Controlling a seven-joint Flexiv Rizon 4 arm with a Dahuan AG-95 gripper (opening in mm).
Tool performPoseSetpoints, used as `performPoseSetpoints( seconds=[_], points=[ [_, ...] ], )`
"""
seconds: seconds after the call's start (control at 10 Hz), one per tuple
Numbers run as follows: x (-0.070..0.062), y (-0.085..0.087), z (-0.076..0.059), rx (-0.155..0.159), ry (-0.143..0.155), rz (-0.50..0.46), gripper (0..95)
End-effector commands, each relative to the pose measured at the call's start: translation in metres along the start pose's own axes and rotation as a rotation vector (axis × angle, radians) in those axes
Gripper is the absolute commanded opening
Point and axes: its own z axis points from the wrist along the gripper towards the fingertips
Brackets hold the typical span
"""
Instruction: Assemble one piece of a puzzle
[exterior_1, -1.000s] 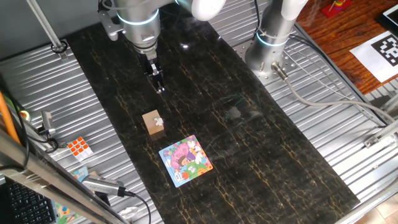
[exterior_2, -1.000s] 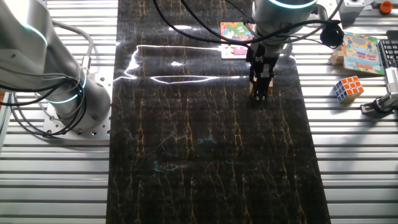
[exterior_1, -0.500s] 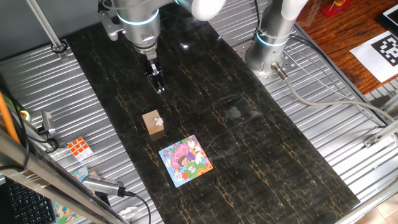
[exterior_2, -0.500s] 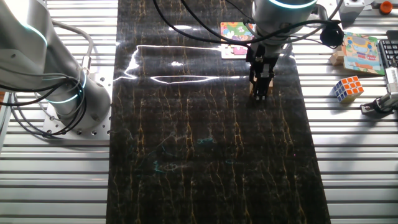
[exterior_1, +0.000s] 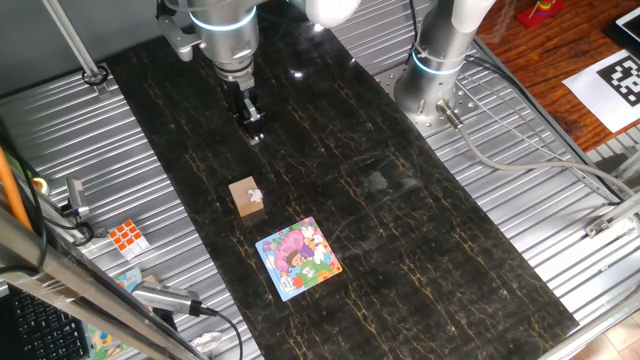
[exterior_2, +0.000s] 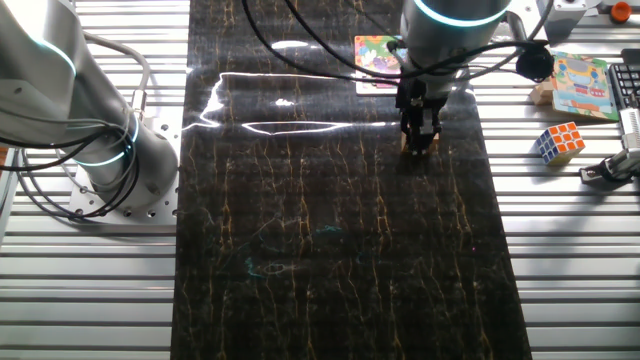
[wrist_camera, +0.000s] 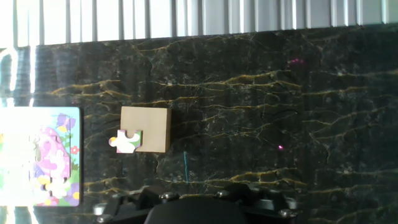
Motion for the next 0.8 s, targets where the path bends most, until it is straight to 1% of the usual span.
performPoseSetpoints(
  seconds=[0.1, 0.5, 0.8],
  points=[
    [-0.0012, 0.0002, 0.0006, -0.002, 0.0, -0.002, 0.0],
    [-0.0012, 0.0005, 0.0007, -0.003, -0.001, -0.017, 0.0],
    [-0.0012, 0.0005, 0.0008, -0.003, -0.003, -0.062, 0.0]
  ],
)
